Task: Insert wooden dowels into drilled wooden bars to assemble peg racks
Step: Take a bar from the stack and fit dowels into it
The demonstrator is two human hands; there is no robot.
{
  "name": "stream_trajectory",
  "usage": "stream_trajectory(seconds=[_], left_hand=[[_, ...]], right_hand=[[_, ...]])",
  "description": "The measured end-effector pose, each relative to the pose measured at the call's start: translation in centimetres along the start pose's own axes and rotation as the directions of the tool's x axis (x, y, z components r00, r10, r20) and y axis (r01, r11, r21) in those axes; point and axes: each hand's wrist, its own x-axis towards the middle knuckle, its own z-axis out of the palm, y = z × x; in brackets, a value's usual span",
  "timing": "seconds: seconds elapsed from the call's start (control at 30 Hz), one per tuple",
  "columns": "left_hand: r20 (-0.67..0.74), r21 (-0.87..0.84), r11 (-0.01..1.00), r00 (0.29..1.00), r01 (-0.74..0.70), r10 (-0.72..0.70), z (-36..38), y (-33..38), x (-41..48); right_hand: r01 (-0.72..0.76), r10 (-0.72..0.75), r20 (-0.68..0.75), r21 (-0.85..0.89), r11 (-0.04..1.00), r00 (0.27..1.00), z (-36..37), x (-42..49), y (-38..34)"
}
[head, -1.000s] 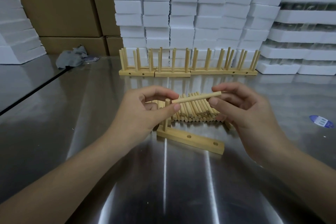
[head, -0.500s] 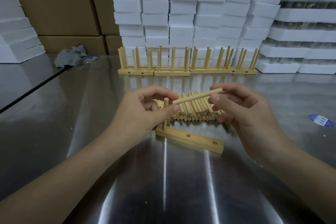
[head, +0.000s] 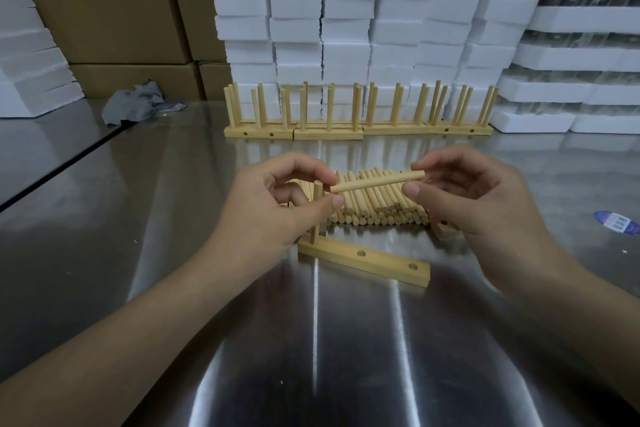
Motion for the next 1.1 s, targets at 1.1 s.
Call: stream_trajectory(seconds=[1.1], left_hand=[[-0.044,-0.031,0.999,0.999,-0.024,0.023,-0.13,0.56,-0.12]], right_hand=[[0.001,-0.006,0.074,0.072,0.997,0.997,-0.39,0.20,-0.25]])
